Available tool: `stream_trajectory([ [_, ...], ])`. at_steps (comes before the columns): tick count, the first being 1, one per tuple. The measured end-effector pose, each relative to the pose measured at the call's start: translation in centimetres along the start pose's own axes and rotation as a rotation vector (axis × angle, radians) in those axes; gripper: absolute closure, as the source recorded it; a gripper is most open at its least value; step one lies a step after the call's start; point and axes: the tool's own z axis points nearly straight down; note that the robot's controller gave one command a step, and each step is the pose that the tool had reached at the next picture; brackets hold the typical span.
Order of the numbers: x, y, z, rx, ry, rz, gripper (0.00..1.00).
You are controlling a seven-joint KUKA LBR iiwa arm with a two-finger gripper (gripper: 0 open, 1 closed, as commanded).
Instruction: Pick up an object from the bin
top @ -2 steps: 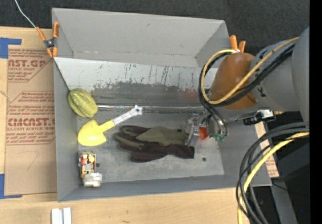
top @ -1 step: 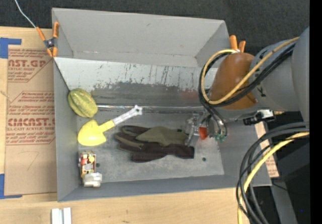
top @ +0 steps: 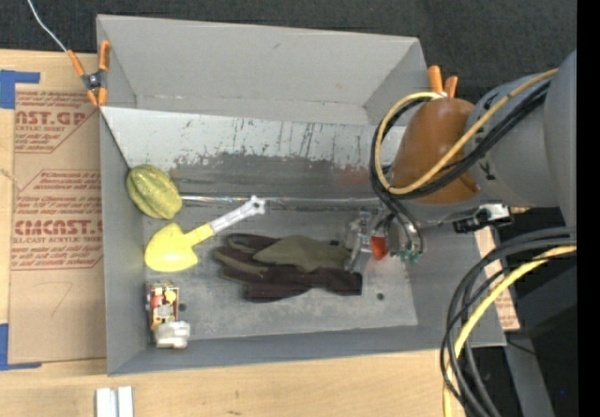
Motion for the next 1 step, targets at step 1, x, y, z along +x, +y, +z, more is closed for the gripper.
stream_trajectory([
  [1, 0.0, 0.0, 0.0, 0.0, 0.0, 0.0, 1.0],
])
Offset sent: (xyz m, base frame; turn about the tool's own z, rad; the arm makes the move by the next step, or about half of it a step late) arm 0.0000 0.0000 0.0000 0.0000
